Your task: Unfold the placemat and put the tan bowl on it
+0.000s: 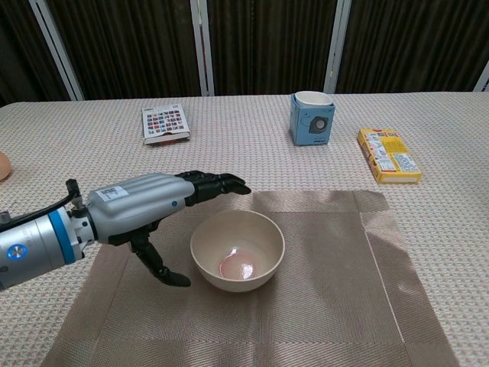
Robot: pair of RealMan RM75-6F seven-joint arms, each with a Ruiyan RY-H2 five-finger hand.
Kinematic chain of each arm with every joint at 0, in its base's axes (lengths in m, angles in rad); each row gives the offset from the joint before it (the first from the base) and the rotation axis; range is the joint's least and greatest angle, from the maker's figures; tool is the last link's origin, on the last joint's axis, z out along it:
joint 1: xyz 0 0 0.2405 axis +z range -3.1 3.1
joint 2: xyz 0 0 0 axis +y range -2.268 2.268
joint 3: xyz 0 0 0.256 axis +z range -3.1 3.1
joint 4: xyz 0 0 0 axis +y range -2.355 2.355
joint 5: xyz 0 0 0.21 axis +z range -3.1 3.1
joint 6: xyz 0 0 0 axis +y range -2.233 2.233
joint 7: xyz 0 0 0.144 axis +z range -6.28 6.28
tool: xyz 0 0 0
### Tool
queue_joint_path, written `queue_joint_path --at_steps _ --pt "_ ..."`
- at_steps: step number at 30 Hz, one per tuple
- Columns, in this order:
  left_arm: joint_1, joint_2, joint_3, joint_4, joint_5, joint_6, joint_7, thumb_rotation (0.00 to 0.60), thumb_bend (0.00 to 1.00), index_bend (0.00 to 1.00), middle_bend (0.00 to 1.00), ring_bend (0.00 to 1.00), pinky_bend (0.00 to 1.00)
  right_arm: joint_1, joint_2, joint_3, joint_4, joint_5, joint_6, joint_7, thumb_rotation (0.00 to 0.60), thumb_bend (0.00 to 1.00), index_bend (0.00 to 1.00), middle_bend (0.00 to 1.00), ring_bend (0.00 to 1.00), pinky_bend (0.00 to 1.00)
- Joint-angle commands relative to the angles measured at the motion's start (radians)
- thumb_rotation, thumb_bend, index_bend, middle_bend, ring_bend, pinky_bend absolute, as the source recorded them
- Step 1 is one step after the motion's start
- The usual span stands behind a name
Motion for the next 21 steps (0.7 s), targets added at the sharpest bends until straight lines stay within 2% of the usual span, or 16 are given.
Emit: queue_joint_path --at_steps 1,7,11,17,21 --pt "0.019 0.039 -0.012 -0.027 0.008 0.053 0.001 0.6 0.0 0.0 0.0 0.0 0.0 -0.002 0.002 0.001 -0.004 -0.001 0.004 0.002 0.6 0.0 0.0 0.0 0.0 0.0" --pt "0.111 0.166 -0.081 -0.12 -0.05 0.228 0.083 0.6 0.0 0.0 0.0 0.0 0.0 -0.004 0.004 0.0 -0.007 -0.002 0.006 0.004 0.6 0.0 0.0 0.0 0.0 0.0" --pt "0.212 0.305 -0.109 -0.244 -0.175 0.307 0.21 0.6 0.0 0.0 0.0 0.0 0.0 -0.004 0.007 0.0 -0.007 0.003 0.002 -0.002 0.6 0.0 0.0 0.0 0.0 0.0" --pt "0.352 0.459 -0.091 -0.37 -0.313 0.401 0.279 0.6 0.0 0.0 0.0 0.0 0.0 0.0 0.017 -0.003 -0.007 0.005 -0.012 0.006 0.6 0.0 0.0 0.0 0.0 0.0" --pt "0.422 0.518 -0.069 -0.411 -0.34 0.458 0.267 0.6 0.0 0.0 0.0 0.0 0.0 0.004 0.021 -0.003 -0.005 0.002 -0.019 0.012 0.6 0.0 0.0 0.0 0.0 0.0"
